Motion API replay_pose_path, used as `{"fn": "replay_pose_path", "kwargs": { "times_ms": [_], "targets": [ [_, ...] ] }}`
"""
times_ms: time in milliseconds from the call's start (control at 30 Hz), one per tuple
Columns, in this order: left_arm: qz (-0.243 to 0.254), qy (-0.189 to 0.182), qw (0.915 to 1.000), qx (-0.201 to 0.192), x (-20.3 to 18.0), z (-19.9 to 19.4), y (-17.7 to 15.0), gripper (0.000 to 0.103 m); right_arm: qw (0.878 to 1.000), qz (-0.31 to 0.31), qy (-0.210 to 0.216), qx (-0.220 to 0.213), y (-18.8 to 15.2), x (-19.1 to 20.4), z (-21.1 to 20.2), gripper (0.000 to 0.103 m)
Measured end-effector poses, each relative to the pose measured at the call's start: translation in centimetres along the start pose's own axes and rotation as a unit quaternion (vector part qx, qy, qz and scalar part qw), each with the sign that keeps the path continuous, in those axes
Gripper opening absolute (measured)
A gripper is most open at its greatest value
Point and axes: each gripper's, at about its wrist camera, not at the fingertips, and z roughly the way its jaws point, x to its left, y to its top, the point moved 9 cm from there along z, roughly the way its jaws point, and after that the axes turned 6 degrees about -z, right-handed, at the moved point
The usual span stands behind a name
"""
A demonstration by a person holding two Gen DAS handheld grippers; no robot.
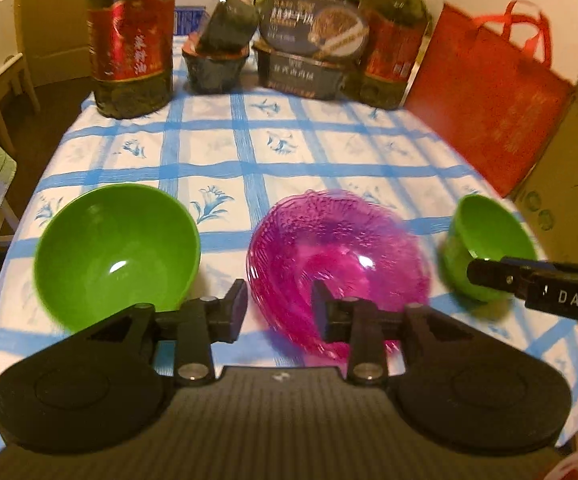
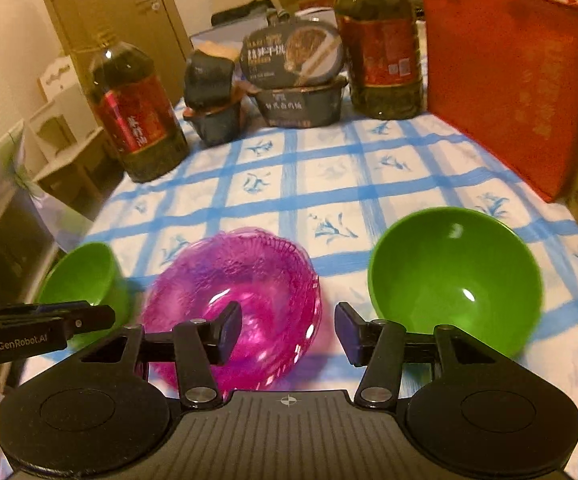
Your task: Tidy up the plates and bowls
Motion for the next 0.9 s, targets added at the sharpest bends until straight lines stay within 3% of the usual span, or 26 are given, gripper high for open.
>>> {"fn": "replay_pose_path", "kwargs": {
  "times_ms": [167,367,633,900],
  "targets": [
    [-0.006,-0.005,0.9999,-0.012,-0.3,-4.1,-2.7,0.051,1.000,0.003,0.000,0.001,-2.6,1.2,-4.3,0.059],
    [-0.036,-0.007,0.9991,-0.020,0.0,-7.8,-6.8,0.061,1.000,0.004,-0.004,0.013,-6.7,2.2,-7.9,0.065],
    [-0.050,0.011,0.9980,-0.036,1.2,-11.4,-11.0,0.065,0.999,0.012,-0.002,0.038,-11.7,3.4,-10.6,0.068],
    [-0.058,0.027,0.9974,-0.034,2.1,-13.1,-13.4,0.065,0.999,0.008,0.000,0.045,-13.9,4.2,-11.7,0.068]
  ]
}}
